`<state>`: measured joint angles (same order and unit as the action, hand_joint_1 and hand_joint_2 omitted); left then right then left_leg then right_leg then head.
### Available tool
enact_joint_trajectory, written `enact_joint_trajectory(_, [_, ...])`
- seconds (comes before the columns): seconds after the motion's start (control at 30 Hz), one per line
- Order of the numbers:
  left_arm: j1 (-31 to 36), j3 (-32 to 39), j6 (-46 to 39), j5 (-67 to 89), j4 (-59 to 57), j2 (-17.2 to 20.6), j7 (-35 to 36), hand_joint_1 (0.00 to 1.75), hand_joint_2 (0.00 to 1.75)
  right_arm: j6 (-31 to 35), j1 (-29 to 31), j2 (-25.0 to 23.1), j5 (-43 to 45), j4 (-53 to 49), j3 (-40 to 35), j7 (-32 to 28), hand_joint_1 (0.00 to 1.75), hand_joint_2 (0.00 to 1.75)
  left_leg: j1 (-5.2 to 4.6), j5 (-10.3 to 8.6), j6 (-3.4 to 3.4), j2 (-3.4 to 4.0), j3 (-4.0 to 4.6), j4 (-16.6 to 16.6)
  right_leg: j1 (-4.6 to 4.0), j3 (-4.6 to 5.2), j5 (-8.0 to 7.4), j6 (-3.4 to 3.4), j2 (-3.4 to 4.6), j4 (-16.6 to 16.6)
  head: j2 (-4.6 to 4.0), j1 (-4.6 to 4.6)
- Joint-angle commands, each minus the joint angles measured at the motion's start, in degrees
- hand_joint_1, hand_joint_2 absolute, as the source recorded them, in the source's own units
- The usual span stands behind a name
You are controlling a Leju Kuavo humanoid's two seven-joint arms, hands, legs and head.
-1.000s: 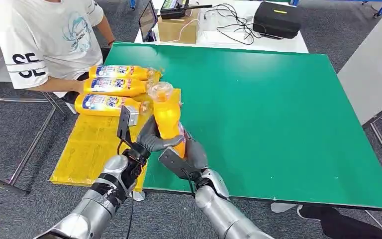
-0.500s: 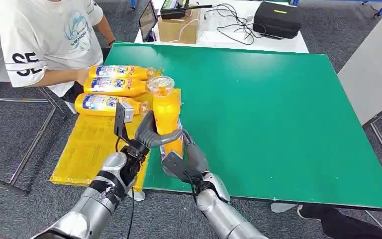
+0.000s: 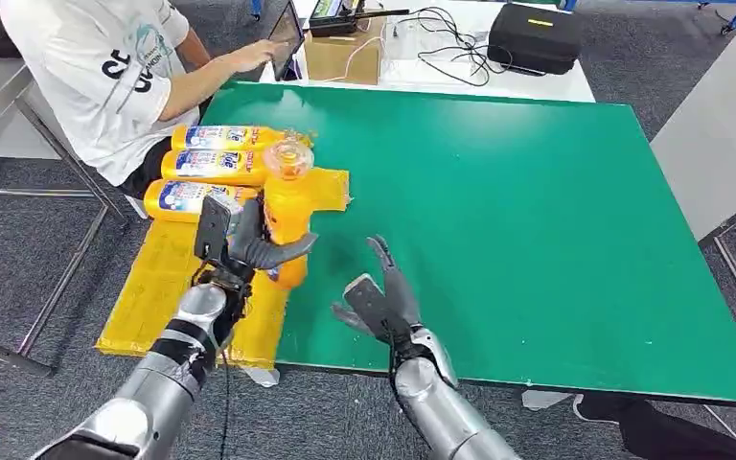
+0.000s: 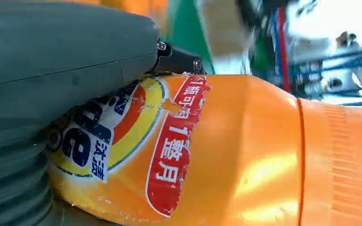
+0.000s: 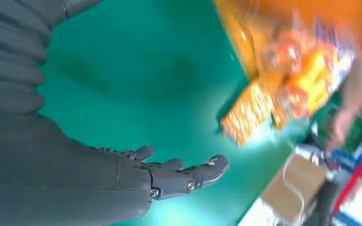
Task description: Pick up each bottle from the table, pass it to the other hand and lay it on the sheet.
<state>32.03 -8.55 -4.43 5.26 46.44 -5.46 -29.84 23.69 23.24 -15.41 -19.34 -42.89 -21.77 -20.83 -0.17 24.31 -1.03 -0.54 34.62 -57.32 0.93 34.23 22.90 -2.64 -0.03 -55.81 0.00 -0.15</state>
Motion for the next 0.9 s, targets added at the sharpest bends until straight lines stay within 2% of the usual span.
enact_joint_trajectory(0.03, [9.2, -1.4, -12.3, 21.1, -19.4, 11.0, -1.7, 1.75, 1.75, -1.9, -1.8, 3.3, 2.0, -8.6, 5.9, -1.0, 0.00, 1.75, 0.10, 0.09, 0.11, 0.15, -0.25, 0.0, -0.11, -0.21, 0.05, 0.15, 0.10, 0.0, 0.00, 0.00])
enact_joint_trajectory(0.17, [9.4, -0.9, -11.4, 21.4, -20.2, 11.4, -1.7, 1.75, 1.75, -1.9, -1.8, 3.0, 2.2, -8.3, 5.9, -1.2, 0.00, 1.75, 0.05, 0.04, 0.06, 0.09, -0.12, 0.0, -0.05, -0.08, 0.05, 0.07, 0.01, 0.0, 0.00, 0.00])
enact_joint_trajectory(0.37, [10.1, -4.0, -12.9, 34.3, -23.7, 15.2, 0.9, 1.75, 1.75, -3.2, -1.1, 3.2, 3.3, -7.9, 6.3, -2.1, 0.00, 1.75, 0.08, 0.06, 0.07, 0.12, -0.11, 0.0, -0.07, -0.11, 0.04, 0.09, 0.07, 0.0, 0.00, 0.00])
enact_joint_trajectory(0.43, [9.0, -3.0, -8.0, 34.3, -23.9, 15.7, -2.2, 1.75, 1.75, -3.9, -0.8, 3.1, 3.7, -7.3, 6.6, -2.3, 0.00, 1.75, 0.08, 0.08, 0.09, 0.17, -0.14, 0.0, -0.08, -0.12, 0.05, 0.11, 0.12, 0.0, 0.00, 0.02])
enact_joint_trajectory(0.5, [8.2, -5.4, -6.9, 38.7, -24.9, 16.4, -2.4, 1.75, 1.75, -4.7, -0.5, 3.0, 4.0, -6.2, 6.7, -2.7, 0.00, 1.75, 0.07, 0.06, 0.09, 0.17, -0.16, 0.0, -0.06, -0.13, 0.04, 0.11, 0.10, 0.0, 0.00, 0.02])
enact_joint_trajectory(0.6, [9.2, -10.6, -6.1, 45.7, -27.5, 17.1, 0.9, 1.75, 1.75, -5.2, 0.0, 2.7, 4.2, -5.2, 6.5, -3.2, 0.00, 1.75, 0.10, 0.10, 0.12, 0.10, -0.27, 0.0, -0.10, -0.26, 0.10, 0.15, 0.02, 0.0, 0.00, 0.02])
enact_joint_trajectory(0.7, [10.2, -14.2, -4.8, 50.2, -29.4, 16.8, 3.7, 1.75, 1.75, -5.8, 0.7, 2.5, 4.2, -4.5, 6.0, -3.4, 0.00, 1.75, 0.07, 0.07, 0.08, 0.11, -0.19, 0.0, -0.06, -0.17, 0.05, 0.10, 0.08, 0.0, 0.00, 0.02])
enact_joint_trajectory(0.9, [9.3, -13.8, -3.6, 50.0, -30.8, 15.2, 4.9, 1.75, 1.75, -6.2, 2.0, 1.4, 4.1, -2.8, 4.8, -3.5, 0.00, 1.75, 0.06, 0.09, 0.10, 0.18, -0.31, 0.0, -0.06, -0.28, 0.07, 0.13, 0.10, 0.0, 0.00, 0.04])
